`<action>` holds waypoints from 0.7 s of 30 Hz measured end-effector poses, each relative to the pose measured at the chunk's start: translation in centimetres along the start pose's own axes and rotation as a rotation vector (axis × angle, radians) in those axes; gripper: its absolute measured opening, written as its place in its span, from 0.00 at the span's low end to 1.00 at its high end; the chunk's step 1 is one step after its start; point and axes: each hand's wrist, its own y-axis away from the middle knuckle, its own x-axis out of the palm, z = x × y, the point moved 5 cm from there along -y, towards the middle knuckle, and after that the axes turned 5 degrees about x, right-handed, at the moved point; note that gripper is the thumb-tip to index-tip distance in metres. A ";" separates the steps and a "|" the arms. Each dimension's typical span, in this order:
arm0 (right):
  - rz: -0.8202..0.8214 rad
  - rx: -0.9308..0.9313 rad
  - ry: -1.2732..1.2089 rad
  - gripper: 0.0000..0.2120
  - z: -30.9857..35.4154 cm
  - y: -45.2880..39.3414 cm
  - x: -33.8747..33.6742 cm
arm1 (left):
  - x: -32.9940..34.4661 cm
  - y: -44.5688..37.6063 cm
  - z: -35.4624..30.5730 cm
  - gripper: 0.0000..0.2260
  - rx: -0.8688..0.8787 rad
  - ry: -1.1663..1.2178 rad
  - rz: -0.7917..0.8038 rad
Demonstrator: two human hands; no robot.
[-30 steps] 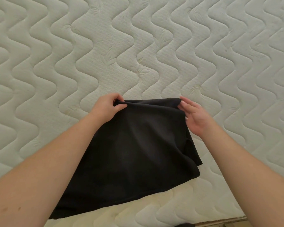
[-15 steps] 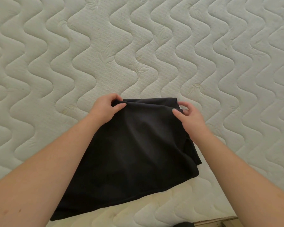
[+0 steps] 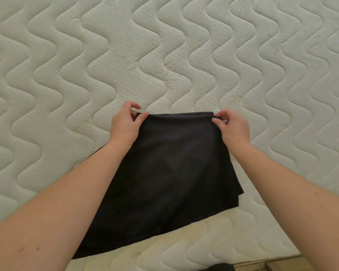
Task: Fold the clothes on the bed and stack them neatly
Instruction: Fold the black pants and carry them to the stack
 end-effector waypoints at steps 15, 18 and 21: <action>0.241 -0.485 0.463 0.33 3.3 -0.5 1.3 | -1.4 1.0 0.8 0.07 -0.038 0.002 0.207; 0.323 -0.589 0.682 0.34 4.7 -0.6 2.8 | -2.2 1.2 1.5 0.16 -0.089 -0.145 0.353; 0.365 -0.662 0.759 0.25 6.0 -1.0 3.3 | -2.8 2.1 2.1 0.14 -0.053 -0.303 0.429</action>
